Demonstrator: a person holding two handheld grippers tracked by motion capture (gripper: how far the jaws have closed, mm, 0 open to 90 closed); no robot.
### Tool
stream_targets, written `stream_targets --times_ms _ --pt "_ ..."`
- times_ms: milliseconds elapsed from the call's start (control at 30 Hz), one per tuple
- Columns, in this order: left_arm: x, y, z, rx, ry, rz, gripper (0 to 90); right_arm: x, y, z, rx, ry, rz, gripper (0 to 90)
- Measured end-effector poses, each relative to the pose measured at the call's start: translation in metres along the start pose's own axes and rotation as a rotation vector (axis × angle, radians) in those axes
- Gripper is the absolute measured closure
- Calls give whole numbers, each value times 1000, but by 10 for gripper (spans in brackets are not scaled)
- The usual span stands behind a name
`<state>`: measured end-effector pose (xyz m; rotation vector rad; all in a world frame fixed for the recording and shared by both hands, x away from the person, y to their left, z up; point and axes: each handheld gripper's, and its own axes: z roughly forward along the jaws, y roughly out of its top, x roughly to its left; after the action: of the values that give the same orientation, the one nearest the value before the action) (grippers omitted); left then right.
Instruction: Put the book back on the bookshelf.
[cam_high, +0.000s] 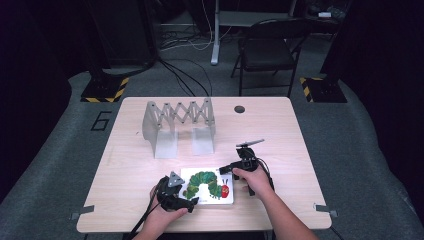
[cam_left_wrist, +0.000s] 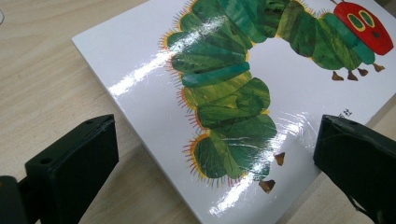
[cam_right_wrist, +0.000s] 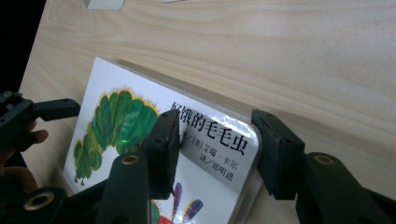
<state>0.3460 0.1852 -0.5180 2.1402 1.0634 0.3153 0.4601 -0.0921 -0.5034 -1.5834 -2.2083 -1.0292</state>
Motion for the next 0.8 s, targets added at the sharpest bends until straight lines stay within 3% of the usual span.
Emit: stream_targets --times_ms 367,533,633,800 --pt "1 -4 0 -14 -33 -26 0 13 -4 -17 -41 6 -35 567" --pt "0 -5 -1 -22 -33 -14 0 24 -8 -29 -74 26 -46 568" --pt "0 -6 -1 -20 -40 -3 2 33 -13 -39 -99 35 -72 570" --pt "-1 -7 -4 -32 -61 24 56 44 -19 -47 -122 13 -139 575"
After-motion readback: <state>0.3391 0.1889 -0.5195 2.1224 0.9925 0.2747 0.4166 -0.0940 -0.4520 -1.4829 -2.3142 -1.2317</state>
